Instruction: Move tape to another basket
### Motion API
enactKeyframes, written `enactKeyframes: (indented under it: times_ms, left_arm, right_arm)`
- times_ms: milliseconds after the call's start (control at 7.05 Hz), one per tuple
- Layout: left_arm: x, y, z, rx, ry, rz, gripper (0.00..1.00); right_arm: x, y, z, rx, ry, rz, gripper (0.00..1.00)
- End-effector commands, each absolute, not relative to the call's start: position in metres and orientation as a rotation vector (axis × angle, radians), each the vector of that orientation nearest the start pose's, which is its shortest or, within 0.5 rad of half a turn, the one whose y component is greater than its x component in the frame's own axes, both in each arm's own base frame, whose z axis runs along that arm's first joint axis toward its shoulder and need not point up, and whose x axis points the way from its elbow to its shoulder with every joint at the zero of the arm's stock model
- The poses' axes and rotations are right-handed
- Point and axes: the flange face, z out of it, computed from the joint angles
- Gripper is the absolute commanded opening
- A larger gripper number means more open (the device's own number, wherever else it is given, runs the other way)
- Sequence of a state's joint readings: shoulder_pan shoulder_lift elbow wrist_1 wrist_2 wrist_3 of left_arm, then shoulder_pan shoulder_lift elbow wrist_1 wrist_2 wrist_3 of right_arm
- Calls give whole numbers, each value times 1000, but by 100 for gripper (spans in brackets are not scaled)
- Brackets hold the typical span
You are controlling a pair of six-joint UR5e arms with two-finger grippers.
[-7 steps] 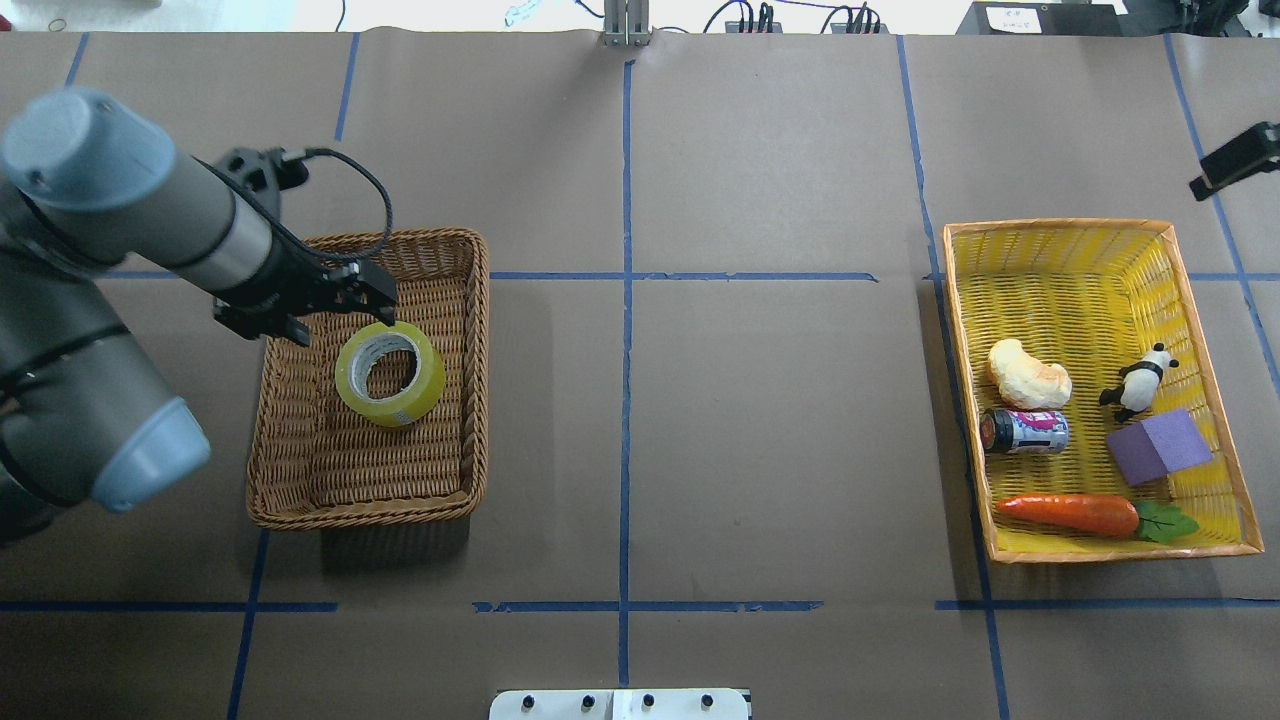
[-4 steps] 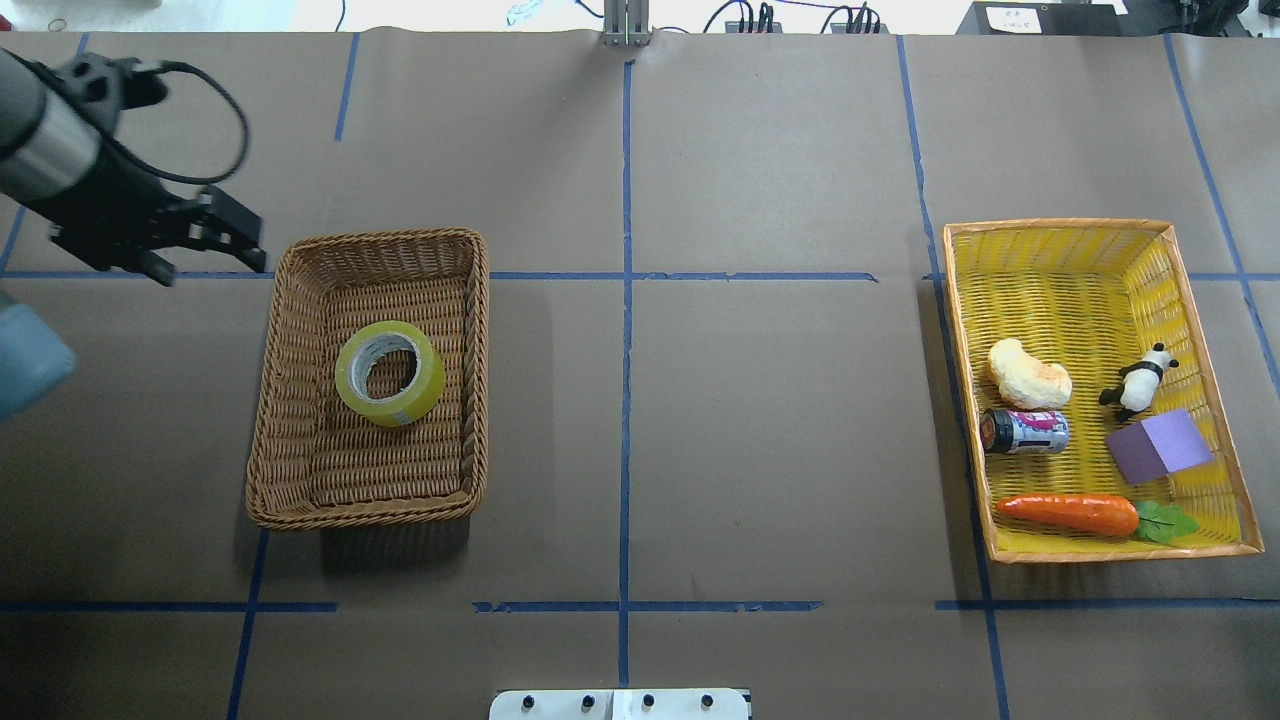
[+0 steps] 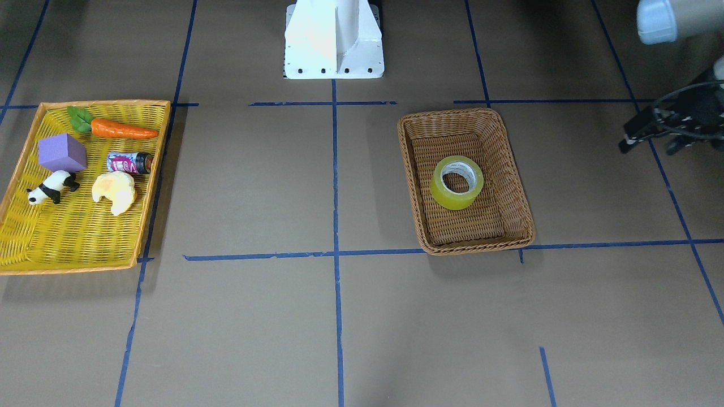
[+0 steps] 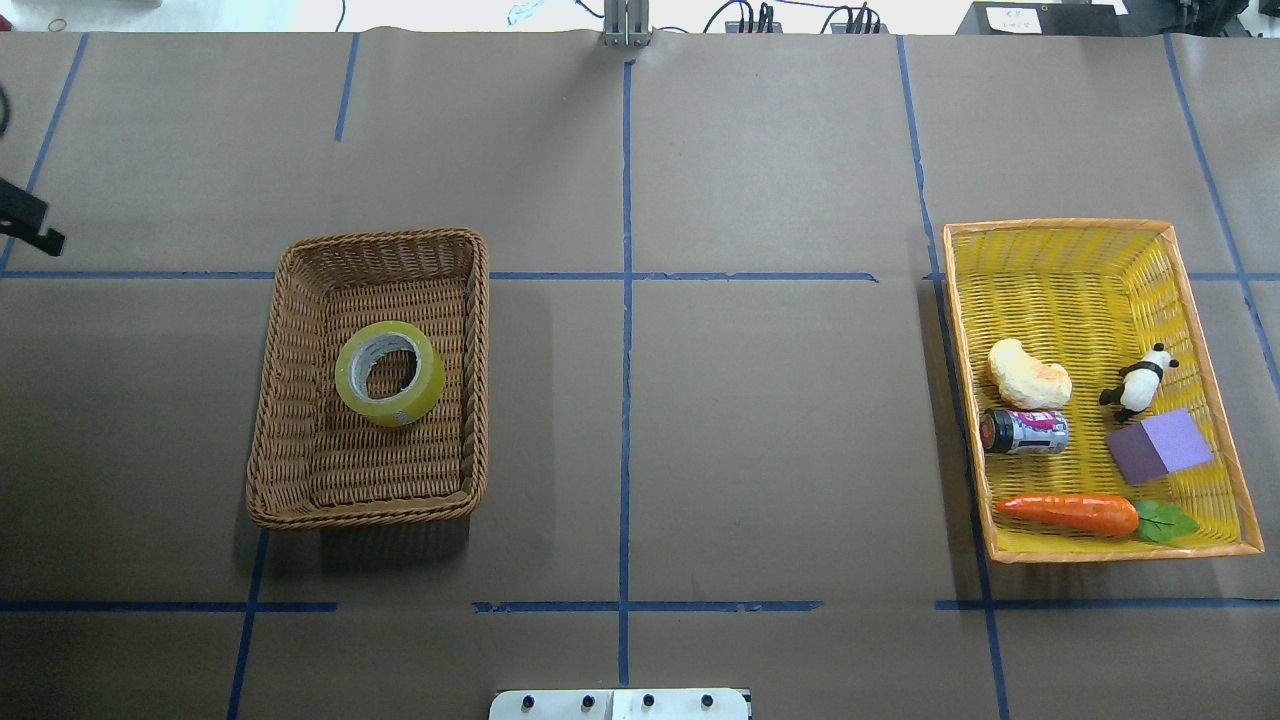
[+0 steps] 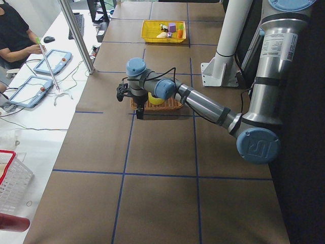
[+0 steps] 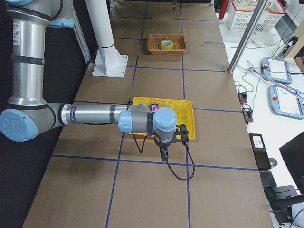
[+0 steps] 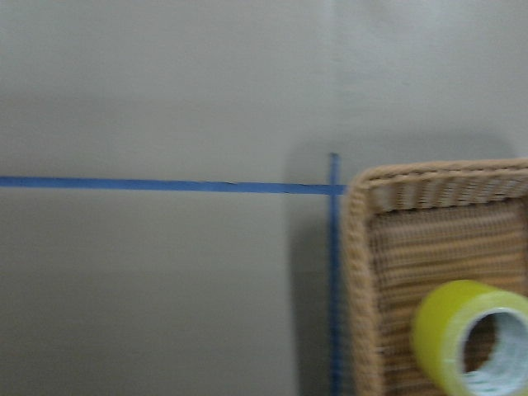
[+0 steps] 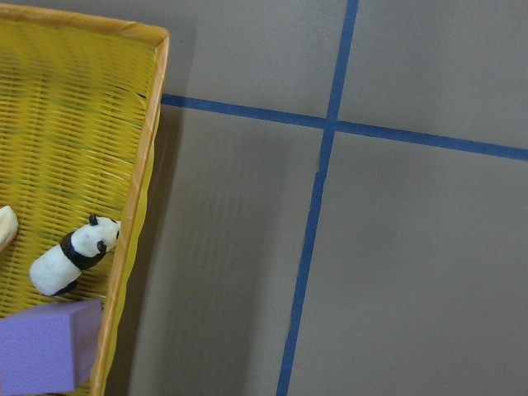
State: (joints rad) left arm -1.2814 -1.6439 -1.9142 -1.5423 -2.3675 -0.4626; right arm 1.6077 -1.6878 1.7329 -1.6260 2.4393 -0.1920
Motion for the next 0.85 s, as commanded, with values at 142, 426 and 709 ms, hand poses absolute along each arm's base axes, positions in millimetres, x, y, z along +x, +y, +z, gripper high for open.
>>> enactKeyframes:
  times_ms: [142,426,709]
  left_arm:
    - [-30,-494,610,30,800,60,100]
    - [-73,-486,644,48,798,64,100]
    - [-73,-446,653,25,810,50,100]
  right_arm:
    - [77,-440,654,56,-876,-119,100]
    - [77,-440,653,46,-876,-93,100]
    - [77,-441,651,48,-877,-90,100]
